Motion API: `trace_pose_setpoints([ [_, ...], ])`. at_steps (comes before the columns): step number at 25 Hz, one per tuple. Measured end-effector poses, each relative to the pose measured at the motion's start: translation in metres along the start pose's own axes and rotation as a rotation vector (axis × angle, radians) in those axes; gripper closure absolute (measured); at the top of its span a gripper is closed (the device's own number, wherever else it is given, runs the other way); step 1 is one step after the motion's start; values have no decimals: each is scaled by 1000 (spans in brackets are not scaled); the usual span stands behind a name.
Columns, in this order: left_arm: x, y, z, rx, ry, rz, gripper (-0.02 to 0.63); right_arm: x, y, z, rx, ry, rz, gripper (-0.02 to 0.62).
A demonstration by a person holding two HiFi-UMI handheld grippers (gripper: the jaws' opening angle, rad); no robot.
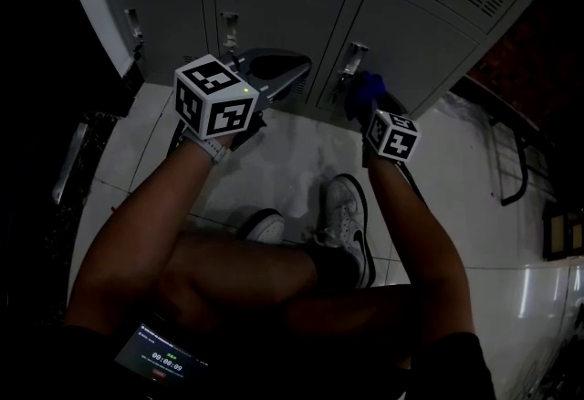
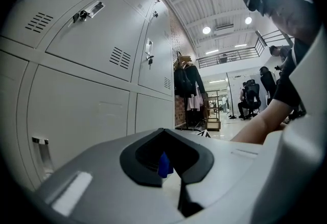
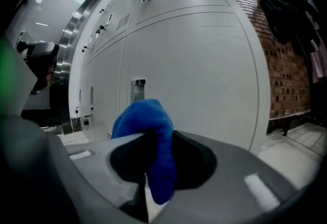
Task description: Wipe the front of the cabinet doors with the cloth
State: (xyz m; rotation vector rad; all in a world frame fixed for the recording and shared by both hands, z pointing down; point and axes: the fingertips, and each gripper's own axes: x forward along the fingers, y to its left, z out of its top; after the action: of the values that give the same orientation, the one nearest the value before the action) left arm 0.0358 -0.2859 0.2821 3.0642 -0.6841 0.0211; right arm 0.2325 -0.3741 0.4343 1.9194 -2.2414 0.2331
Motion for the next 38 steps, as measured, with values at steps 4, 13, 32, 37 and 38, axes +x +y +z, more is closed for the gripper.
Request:
trace_pose_setpoints([
  [4,-4,3,-3,-1,1,2,606,20,31,3,-51,0,71,517],
  [13,-7,14,-11,-12,6,14,605,37,25,-8,-48,4,48,517],
  [32,-3,7,-8,-1,11,-2,606,-12,-111,-26,-23,54,-242,517],
  [37,-2,7,-10,1,13,-4,606,-29,-147,-41,81,78,-335,517],
  [38,-2,7,-10,1,13,-5,606,-31,-153,-43,95,83,-350,517],
])
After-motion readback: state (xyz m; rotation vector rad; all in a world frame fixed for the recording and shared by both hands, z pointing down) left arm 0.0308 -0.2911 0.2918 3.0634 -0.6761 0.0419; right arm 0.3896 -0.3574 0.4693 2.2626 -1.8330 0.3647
